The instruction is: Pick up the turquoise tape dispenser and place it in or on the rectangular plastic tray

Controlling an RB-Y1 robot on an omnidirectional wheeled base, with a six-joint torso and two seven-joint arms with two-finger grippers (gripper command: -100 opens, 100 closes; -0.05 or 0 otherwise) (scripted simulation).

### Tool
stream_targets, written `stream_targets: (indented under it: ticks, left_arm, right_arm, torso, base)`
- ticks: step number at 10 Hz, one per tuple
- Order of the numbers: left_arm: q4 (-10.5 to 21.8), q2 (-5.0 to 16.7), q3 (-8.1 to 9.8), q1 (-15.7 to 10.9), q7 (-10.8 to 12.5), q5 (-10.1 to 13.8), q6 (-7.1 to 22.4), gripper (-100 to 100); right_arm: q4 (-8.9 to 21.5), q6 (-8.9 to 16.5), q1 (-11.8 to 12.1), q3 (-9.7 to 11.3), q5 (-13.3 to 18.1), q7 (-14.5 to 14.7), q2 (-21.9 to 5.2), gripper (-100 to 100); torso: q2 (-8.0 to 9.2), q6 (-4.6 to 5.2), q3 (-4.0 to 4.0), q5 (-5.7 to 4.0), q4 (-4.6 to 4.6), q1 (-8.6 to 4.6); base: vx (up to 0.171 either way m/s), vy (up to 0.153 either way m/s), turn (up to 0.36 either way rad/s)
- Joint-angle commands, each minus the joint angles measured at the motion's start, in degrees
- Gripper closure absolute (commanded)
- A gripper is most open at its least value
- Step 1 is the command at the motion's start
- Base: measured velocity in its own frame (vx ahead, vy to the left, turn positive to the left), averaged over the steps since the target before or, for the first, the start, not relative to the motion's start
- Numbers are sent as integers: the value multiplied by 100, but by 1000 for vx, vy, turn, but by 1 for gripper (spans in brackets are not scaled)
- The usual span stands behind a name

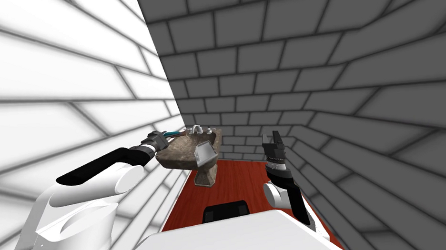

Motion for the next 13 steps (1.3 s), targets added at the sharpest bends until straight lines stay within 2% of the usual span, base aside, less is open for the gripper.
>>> stream_targets:
  ticks: [1,2,3,8,9,11,12,13]
  left_arm:
    - [84,-27,-208,53,1,-126,-286,100]
    - [142,-39,-350,98,-2,-197,-474,100]
    - [142,-39,-350,98,-2,-197,-534,100]
    - [514,-103,-1171,411,-32,-567,-1515,100]
    - [514,-103,-1215,411,-32,-567,-1561,100]
    - [681,-131,-1586,554,-47,-710,-1933,100]
    - [681,-131,-1586,554,-47,-710,-1964,100]
    - [765,-144,-1765,625,-55,-778,-2150,100]
  right_arm:
    - [0,0,0,0,0,0,0,0]
    - [0,0,0,0,0,0,0,0]
    - [0,0,0,0,0,0,0,0]
    - [0,0,0,0,0,0,0,0]
    - [0,0,0,0,0,0,0,0]
    - [0,0,0,0,0,0,0,0]
    - [0,0,0,0,0,0,0,0]
    - [0,0,0,0,0,0,0,0]
  torso:
    - [0,0,0,0,0,0]
    - [-4,0,-3,1,-2,-1]
    - [-9,2,-5,-1,-2,-3]
    - [-18,3,-10,-4,-3,-8]
    - [-18,3,-10,-5,-3,-11]
    - [-14,2,-8,-5,-1,-9]
    - [-15,1,-7,-6,0,-9]
    - [-15,0,-7,-6,1,-8]
  base:
    - [-7,-10,13]
    - [-1,-12,15]
    - [4,-9,-1]
    - [15,-15,13]
    - [12,-15,2]
    - [17,-14,8]
    - [18,-14,4]
    - [19,-13,10]
